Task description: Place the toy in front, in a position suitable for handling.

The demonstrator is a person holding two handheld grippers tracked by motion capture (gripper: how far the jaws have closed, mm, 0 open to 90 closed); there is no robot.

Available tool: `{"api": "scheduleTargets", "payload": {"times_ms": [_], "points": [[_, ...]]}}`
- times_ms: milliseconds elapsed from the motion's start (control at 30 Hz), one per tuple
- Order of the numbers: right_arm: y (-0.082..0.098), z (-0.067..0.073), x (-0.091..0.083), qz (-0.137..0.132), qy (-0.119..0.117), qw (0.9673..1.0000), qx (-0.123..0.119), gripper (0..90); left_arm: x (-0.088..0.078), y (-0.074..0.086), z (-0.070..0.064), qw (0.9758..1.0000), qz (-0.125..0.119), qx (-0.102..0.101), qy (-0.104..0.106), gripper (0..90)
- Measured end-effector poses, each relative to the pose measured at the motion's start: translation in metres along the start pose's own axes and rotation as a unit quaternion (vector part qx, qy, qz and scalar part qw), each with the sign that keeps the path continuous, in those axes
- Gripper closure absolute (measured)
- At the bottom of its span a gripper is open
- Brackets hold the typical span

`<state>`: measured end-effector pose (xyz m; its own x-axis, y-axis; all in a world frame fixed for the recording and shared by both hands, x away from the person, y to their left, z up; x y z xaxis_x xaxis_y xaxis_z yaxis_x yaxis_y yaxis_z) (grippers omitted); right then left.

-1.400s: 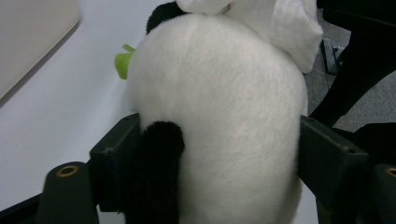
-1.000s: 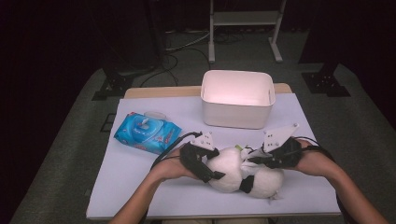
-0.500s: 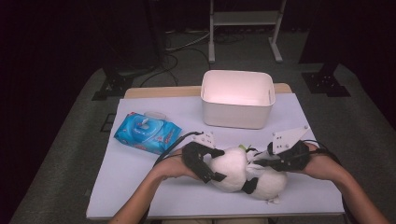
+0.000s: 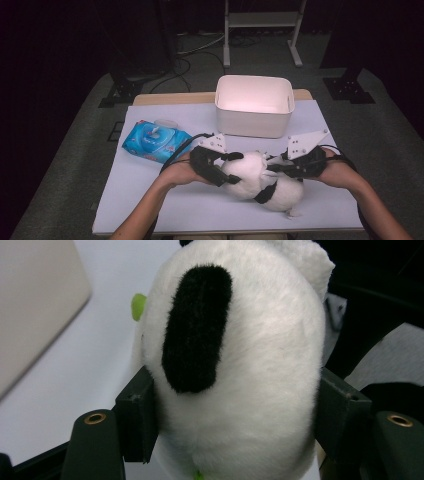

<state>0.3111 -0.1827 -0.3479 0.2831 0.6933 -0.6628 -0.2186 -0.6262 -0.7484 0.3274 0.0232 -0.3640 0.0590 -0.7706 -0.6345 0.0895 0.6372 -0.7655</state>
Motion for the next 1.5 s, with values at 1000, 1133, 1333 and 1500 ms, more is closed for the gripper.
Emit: {"api": "scheduleTargets", "payload": {"times_ms": [1000,1133,1333,1500], "points": [[0.03,-0.006,0.005,-0.023,-0.026,0.998,0.053,77.2,-0.016,-0.001,0.008,0.9997,-0.002,-0.022,-0.011,9.4],[0.037,-0.007,0.0,-0.024,-0.02,0.9978,0.058,77.3,-0.009,0.007,0.007,0.9995,0.008,-0.03,0.003,7.0],[0.044,-0.007,-0.002,-0.029,-0.018,0.9974,0.064,77.3,0.005,0.01,0.003,0.9991,0.006,-0.032,0.025,6.3],[0.042,-0.008,-0.003,-0.034,-0.014,0.9971,0.067,77.8,0.006,0.008,0.005,0.999,-0.02,-0.033,0.023,23.4]]}}
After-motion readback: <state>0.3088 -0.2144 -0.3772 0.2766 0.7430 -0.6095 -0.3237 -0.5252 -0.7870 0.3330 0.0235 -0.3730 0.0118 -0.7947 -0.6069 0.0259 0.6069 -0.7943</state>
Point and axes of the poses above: each handheld gripper's, and its own axes: x roughly forward along the jaws, y roughly out of its underside, z roughly to its left, the point moved 5 cm from there along x, roughly forward along the jaws, and after that the axes turned 12 degrees about x, right-handed, at the moved point
